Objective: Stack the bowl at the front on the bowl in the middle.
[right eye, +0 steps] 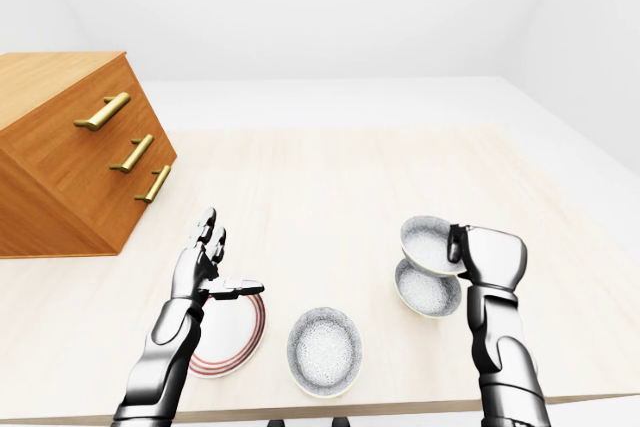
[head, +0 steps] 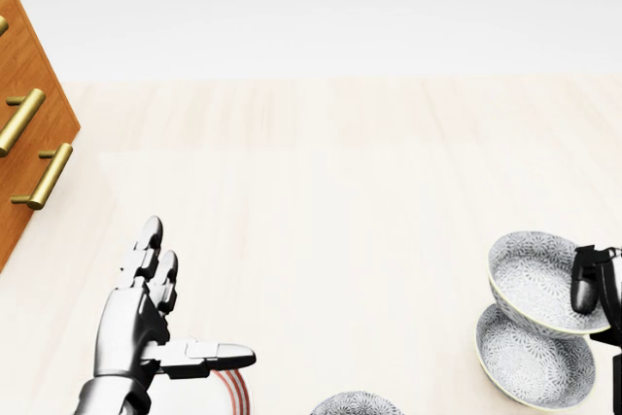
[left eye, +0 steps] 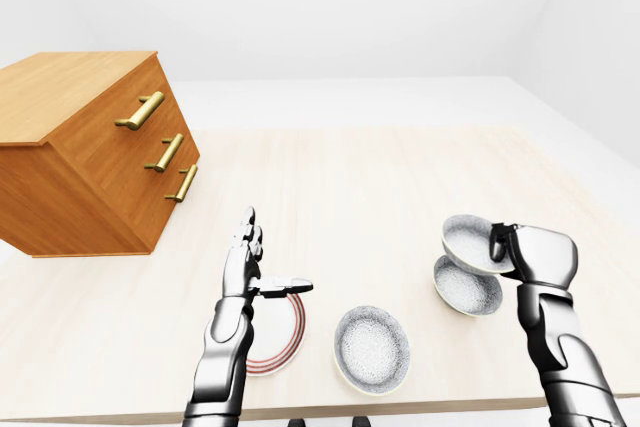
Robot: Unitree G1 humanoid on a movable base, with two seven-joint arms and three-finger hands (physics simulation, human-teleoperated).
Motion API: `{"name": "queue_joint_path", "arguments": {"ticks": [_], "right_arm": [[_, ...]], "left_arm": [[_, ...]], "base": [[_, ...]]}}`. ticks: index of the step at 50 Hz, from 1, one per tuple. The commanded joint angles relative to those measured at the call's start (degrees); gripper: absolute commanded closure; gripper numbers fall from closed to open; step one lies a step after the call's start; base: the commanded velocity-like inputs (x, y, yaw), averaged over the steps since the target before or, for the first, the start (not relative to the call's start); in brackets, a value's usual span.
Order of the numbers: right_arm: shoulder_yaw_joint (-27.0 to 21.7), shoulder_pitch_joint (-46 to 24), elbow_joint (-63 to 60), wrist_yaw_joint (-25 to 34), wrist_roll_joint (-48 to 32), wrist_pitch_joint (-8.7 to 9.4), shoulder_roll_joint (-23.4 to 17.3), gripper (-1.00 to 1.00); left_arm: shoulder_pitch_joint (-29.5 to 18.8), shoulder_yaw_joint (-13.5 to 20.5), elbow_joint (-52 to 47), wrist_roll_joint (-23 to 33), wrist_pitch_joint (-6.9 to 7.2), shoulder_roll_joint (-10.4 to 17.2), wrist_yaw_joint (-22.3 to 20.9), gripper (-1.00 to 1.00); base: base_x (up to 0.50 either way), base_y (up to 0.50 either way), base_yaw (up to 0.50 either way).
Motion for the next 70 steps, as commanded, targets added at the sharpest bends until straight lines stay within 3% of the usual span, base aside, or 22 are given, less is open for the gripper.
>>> {"name": "queue_joint_path", "arguments": {"ticks": [1,12,24,33,45,60,70], "right_arm": [[0.22,-1.3,5.04,-4.6,8.19,-0.01,-1.06,1.0],[-2.43,0.84,-4.56,-0.04,9.19,-0.01,-0.09,1.0],[-9.1,8.4,-21.17,7.56,10.71,-0.01,5.14,1.0],[-9.97,12.2,-21.21,6.72,9.4,-0.01,8.47,1.0],[-9.63,13.62,-20.21,5.35,8.17,-0.01,9.83,1.0],[-6.29,9.74,-12.5,0.81,6.12,-0.01,7.01,1.0],[-4.52,9.65,-10.57,-1.61,5.41,-0.01,6.29,1.0]], "left_arm": [[-0.14,-0.01,0.36,0.04,-0.1,-0.04,0.09,-1.0],[-0.49,0.2,0.82,-0.15,-0.37,0.04,0.11,-1.0],[-0.26,0.15,0.29,-0.12,-0.15,0.06,0.12,-1.0],[-0.33,0.12,0.6,-0.04,-0.4,0.02,0.15,-1.0],[-0.44,0.22,1.25,-0.08,-1.0,0.03,0.19,-1.0],[0.05,0.07,0.01,-0.05,-0.33,0.02,0.24,-1.0],[-0.38,0.28,0.98,-0.18,-0.96,0.07,0.12,-1.0]], "base": [[0.0,0.0,0.0],[0.0,0.0,0.0],[0.0,0.0,0.0],[0.0,0.0,0.0],[0.0,0.0,0.0],[0.0,0.0,0.0],[0.0,0.0,0.0]]}}
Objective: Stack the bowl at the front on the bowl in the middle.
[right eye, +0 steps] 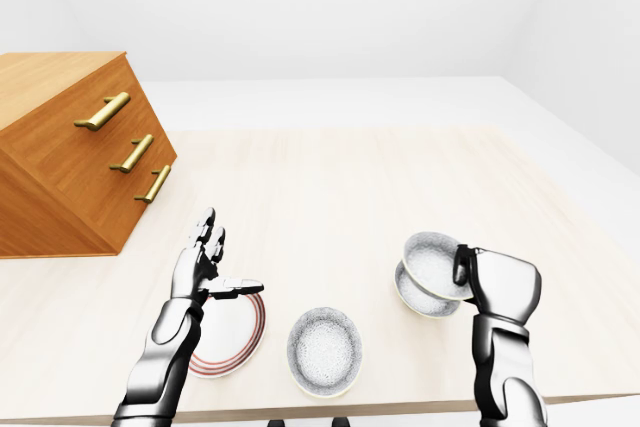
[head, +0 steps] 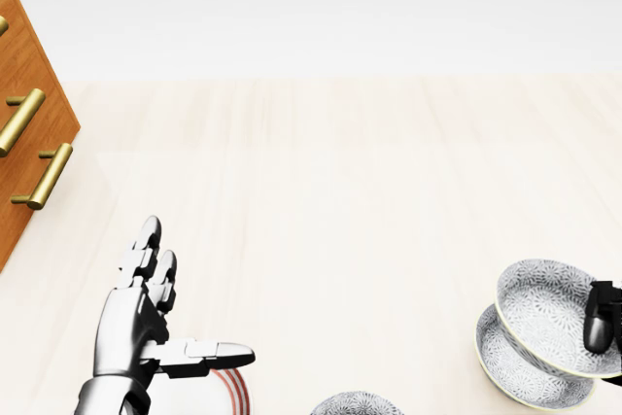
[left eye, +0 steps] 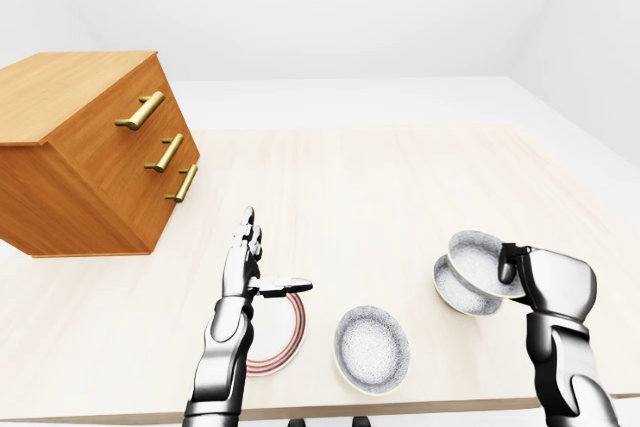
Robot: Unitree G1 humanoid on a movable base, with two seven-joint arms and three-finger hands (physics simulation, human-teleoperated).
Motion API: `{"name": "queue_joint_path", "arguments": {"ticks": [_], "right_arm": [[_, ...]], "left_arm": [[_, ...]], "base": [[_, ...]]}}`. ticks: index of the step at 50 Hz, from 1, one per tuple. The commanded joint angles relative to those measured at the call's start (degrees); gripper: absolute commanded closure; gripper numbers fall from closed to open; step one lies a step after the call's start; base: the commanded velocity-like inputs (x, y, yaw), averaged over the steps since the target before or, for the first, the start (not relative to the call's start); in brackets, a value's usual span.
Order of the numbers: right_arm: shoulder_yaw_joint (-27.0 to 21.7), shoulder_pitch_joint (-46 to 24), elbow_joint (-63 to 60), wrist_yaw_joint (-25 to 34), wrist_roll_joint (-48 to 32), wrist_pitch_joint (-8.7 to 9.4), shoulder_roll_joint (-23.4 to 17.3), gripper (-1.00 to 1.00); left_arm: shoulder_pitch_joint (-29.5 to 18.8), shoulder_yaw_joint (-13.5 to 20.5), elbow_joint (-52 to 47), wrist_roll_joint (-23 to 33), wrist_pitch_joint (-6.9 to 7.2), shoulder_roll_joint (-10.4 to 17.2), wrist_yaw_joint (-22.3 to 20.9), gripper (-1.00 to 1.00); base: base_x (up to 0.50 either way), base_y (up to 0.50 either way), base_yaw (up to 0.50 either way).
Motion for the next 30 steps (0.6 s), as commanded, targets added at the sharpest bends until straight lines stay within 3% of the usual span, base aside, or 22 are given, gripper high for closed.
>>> {"name": "queue_joint_path", "arguments": {"ticks": [1,14,18,21,30], "right_arm": [[0.74,-0.85,3.61,-4.94,7.56,-0.01,-0.89,1.0],[1.76,-0.88,6.33,-7.67,6.53,-0.01,-1.51,1.0],[1.79,-0.89,7.43,-7.67,6.8,-0.01,-1.88,1.0],[2.1,-1.16,9.16,-7.67,6.45,-0.01,-2.22,1.0],[2.59,-1.87,11.79,-7.67,6.92,-0.01,-3.23,1.0]], "left_arm": [[-0.1,0.09,0.13,-0.08,-0.19,0.04,-0.06,-1.0],[0.02,0.06,-0.42,-0.06,0.16,0.03,0.01,-1.0],[-0.23,0.16,0.71,-0.04,-0.71,0.06,-0.12,-1.0],[0.01,0.05,-0.1,0.0,-0.13,0.04,-0.02,-1.0],[0.08,-0.14,-0.13,0.17,-0.1,-0.07,0.11,-1.0]], "base": [[0.0,0.0,0.0],[0.0,0.0,0.0],[0.0,0.0,0.0],[0.0,0.0,0.0],[0.0,0.0,0.0]]}}
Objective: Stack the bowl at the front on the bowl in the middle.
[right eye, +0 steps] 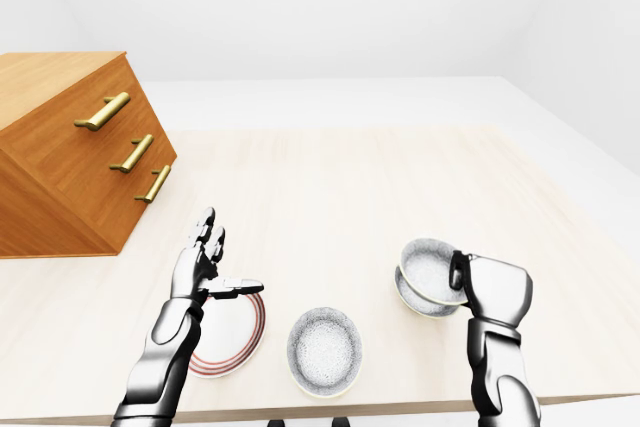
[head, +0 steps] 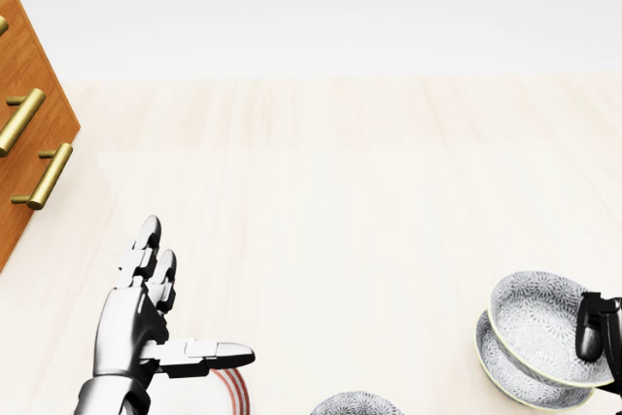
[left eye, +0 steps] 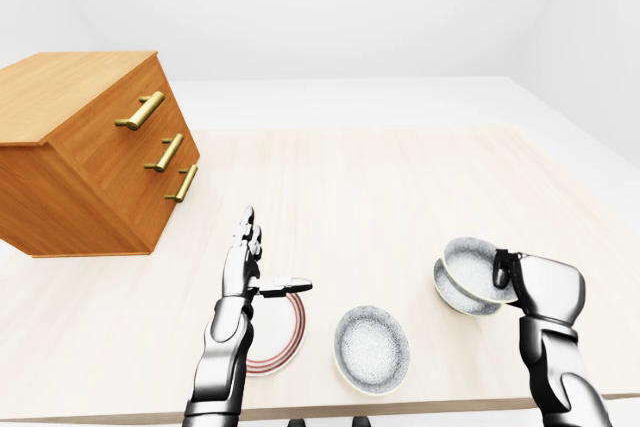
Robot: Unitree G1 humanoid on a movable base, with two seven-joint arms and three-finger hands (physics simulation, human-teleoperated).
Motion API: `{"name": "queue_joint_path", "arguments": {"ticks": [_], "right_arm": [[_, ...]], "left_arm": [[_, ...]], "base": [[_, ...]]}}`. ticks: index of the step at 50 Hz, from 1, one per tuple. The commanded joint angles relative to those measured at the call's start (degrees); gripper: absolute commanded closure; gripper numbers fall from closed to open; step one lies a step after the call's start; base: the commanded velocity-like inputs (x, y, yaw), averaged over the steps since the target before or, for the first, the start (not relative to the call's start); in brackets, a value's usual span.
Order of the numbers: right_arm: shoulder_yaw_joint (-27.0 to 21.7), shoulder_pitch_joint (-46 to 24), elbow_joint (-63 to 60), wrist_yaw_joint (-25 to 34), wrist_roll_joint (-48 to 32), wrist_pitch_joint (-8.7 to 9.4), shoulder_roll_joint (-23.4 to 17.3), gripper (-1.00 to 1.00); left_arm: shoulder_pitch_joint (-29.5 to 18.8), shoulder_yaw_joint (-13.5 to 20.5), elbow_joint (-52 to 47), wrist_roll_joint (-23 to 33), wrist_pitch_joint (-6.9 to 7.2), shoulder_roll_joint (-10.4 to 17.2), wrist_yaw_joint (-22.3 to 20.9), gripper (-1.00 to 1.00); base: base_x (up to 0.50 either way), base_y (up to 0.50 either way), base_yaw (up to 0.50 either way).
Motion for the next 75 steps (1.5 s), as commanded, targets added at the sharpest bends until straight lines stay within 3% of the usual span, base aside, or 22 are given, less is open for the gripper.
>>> {"name": "queue_joint_path", "arguments": {"ticks": [1,13,20,22,40,50,58,59,60,61,71,75], "right_arm": [[-0.68,-0.98,3.93,-0.08,7.48,-0.01,-1.08,1.0],[0.35,-1.52,6.55,-0.08,6.53,-0.01,-1.42,1.0],[0.99,-1.76,7.34,-0.08,6.45,-0.01,-1.8,1.0],[1.11,-1.78,7.53,-0.08,6.42,-0.01,-1.92,1.0],[0.87,-1.69,5.91,-0.08,6.82,-0.01,-1.68,1.0],[0.69,-1.54,5.02,-0.08,7.09,-0.01,-1.48,1.0],[0.31,-1.4,3.86,-0.08,7.4,-0.01,-1.18,1.0],[-0.05,-1.18,3.26,-0.08,8.15,-0.01,-1.03,0.8],[-0.1,-1.17,3.21,-0.08,8.18,-0.01,-1.01,0.8],[-0.47,-1.09,2.72,-0.08,9.07,-0.01,-0.89,-1.0],[-3.87,1.0,-3.67,1.06,9.8,-0.01,0.02,-1.0],[-6.31,2.09,-8.14,2.36,9.0,-0.01,0.63,-1.0]], "left_arm": [[0.15,-0.18,-0.27,0.15,0.17,-0.08,0.14,-1.0],[0.16,-0.18,-0.23,0.2,0.08,-0.08,0.21,-1.0],[-0.11,-0.02,0.79,0.17,-0.67,-0.04,0.14,-1.0],[0.09,-0.17,-0.08,0.22,-0.02,-0.07,0.25,-1.0],[0.07,-0.08,0.18,0.09,-0.32,-0.05,0.16,-1.0],[0.39,-0.16,-0.99,0.05,0.5,-0.06,0.25,-1.0],[0.27,-0.1,-0.45,0.16,0.09,-0.04,0.26,-1.0],[0.28,-0.04,-0.58,0.1,0.19,-0.02,0.27,-1.0],[0.28,-0.04,-0.59,0.1,0.2,-0.02,0.27,-1.0],[0.37,-0.1,-1.04,0.11,0.57,-0.05,0.34,-1.0],[0.6,-0.26,-1.24,0.05,0.61,-0.13,0.3,-1.0],[0.44,-0.19,-0.59,-0.03,-0.04,-0.13,0.17,-1.0]], "base": [[0.0,0.0,0.0],[0.0,0.0,0.0],[0.0,0.0,0.0],[0.0,0.0,0.0],[0.0,0.0,0.0],[0.0,0.0,0.0],[0.0,0.0,0.0],[0.0,0.0,0.0],[0.0,0.0,0.0],[0.0,0.0,0.0],[0.0,0.0,0.0],[0.0,0.0,0.0]]}}
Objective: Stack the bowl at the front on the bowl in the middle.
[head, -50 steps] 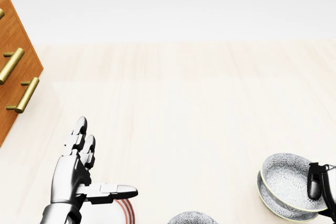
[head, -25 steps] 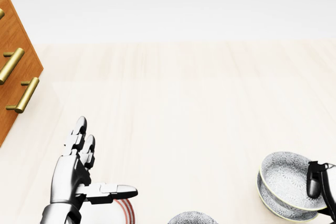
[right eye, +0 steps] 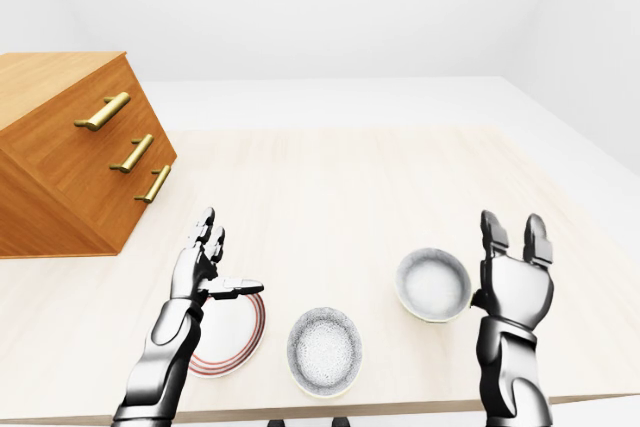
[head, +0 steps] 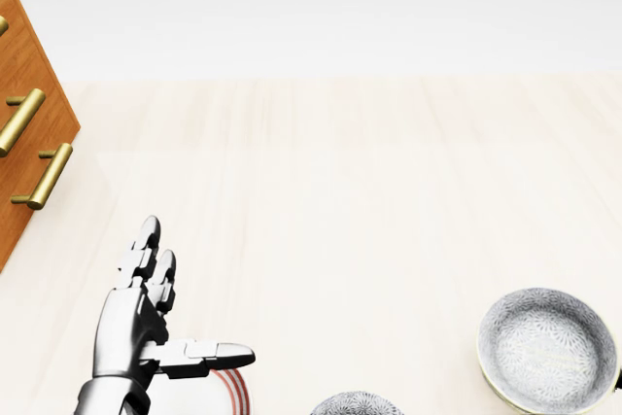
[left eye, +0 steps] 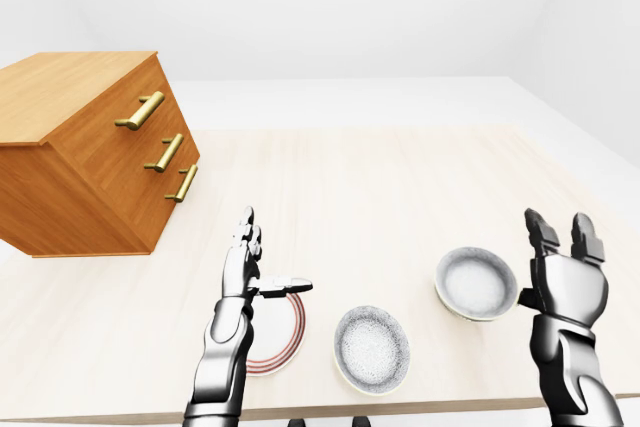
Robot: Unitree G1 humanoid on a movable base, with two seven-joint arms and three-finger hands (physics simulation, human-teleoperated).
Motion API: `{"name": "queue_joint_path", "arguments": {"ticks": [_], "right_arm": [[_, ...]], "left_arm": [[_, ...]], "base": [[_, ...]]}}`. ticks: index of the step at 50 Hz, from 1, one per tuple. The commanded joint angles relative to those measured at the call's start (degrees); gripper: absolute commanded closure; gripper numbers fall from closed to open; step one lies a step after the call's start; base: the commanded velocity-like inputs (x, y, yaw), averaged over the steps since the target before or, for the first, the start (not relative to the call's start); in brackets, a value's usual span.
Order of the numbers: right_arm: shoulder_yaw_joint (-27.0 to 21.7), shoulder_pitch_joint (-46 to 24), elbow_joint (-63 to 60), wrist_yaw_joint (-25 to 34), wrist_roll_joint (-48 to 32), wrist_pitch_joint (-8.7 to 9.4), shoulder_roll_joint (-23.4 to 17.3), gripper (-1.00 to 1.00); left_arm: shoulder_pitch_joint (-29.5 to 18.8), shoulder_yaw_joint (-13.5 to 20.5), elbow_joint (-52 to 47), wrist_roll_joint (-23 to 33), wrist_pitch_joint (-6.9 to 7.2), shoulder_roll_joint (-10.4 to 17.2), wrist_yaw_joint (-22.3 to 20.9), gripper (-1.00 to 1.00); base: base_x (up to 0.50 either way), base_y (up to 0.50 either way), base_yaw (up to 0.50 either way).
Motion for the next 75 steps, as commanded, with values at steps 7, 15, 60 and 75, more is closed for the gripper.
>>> {"name": "queue_joint_path", "arguments": {"ticks": [7,15,60,75], "right_arm": [[-11.88,3.0,-22.25,6.07,1.07,0.0,2.2,-1.0],[-14.82,1.28,-28.64,11.79,3.38,0.0,4.03,-1.0],[-9.48,1.95,-21.62,9.39,2.15,0.0,4.92,-1.0],[-7.64,-1.6,-22.51,13.58,5.59,0.0,3.36,-1.0]], "left_arm": [[-0.07,-0.1,-0.48,-0.26,0.36,-0.06,-0.01,-1.0],[0.13,-0.16,-1.12,-0.37,0.69,-0.06,-0.07,-1.0],[-0.23,-1.8,0.22,3.9,0.25,-0.3,1.62,-1.0],[-26.93,-0.65,-2.49,7.87,0.83,0.34,7.91,-1.0]], "base": [[0.0,0.0,0.0],[0.0,0.0,0.0],[0.0,0.0,0.0],[0.0,0.0,0.0]]}}
